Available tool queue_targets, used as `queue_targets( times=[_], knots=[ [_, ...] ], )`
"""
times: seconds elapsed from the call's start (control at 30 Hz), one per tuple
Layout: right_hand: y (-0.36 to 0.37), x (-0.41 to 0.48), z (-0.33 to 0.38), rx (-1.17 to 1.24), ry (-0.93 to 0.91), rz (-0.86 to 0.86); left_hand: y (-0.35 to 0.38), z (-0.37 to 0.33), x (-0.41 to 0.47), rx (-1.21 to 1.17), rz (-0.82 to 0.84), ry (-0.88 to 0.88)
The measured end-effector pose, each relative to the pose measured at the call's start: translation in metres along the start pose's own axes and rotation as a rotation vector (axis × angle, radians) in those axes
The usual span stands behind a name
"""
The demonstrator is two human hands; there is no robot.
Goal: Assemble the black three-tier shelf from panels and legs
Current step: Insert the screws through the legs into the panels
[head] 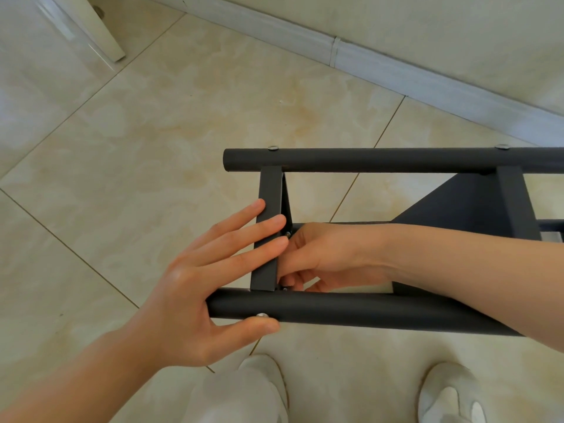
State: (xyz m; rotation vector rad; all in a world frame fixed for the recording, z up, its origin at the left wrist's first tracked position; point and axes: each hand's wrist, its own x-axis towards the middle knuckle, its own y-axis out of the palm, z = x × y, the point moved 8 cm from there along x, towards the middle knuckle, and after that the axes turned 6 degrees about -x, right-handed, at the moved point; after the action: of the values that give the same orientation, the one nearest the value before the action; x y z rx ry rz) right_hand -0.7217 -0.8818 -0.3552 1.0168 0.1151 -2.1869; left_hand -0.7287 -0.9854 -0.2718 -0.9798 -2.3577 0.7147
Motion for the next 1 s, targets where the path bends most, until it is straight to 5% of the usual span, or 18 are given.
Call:
queue_targets(
  times=[1.0],
  knots=[
    [0.0014,-0.0029,-0.0015,0.032,0.055,0.1,0.0002,0.0027,0.0013,-0.009,-0.015,0.016]
  ],
)
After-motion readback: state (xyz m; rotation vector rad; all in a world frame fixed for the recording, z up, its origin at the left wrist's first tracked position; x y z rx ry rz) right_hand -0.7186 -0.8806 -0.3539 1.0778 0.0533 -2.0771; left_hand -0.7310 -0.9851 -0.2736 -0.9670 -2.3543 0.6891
